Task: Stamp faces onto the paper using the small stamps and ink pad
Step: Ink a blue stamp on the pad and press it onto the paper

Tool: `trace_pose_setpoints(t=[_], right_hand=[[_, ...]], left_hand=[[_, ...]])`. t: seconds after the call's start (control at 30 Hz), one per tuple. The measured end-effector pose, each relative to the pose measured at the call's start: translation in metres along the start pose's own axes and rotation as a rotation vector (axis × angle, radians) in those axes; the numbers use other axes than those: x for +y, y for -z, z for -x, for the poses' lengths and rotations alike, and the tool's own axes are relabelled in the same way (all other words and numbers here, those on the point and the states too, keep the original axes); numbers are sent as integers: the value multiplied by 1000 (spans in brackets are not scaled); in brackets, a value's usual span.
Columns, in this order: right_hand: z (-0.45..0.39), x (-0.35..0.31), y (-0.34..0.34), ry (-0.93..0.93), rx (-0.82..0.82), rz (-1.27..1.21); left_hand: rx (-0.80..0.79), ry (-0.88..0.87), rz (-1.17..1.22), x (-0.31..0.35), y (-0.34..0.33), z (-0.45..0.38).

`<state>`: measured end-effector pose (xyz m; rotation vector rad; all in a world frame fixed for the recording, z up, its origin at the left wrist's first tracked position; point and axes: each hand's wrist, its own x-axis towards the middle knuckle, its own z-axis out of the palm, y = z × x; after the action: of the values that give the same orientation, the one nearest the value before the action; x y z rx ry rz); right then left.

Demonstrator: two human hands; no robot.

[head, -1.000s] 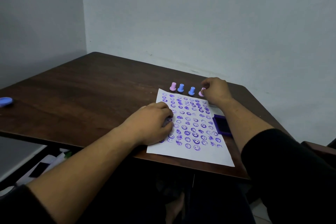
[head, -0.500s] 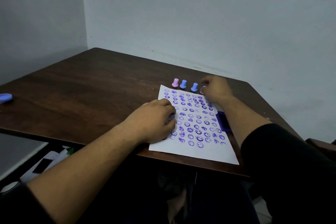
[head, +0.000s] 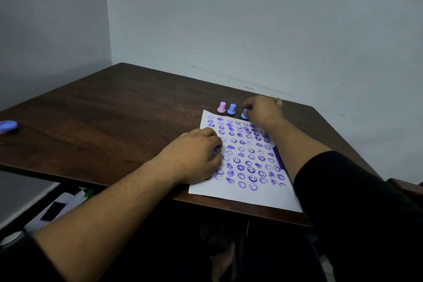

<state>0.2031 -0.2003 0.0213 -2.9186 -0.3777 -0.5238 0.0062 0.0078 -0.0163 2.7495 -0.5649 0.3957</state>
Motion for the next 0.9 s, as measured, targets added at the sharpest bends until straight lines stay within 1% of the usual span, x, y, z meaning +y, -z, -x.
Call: trace_pose_setpoints(t=[0.1,0.27,0.4,0.57,0.73,0.9], right_hand=[[3,-4,8,-18,54,-77],[21,6,35,-87,158,-290],[59,25,58,-156,238,-372],[121,54,70,-225,276,-623],[162,66,60,-290,302,-596],[177,70,43,-279,298,-589]], left_hand=[[-8,-1,8,-1,1,0],[-6,-5,9,-1,1,0],[-8,-8,4,-2,1,-1],[1,-11,13,-2,1,-1],[12,-10,19,-1,2,-1],[7,-7,21,-1,3,0]])
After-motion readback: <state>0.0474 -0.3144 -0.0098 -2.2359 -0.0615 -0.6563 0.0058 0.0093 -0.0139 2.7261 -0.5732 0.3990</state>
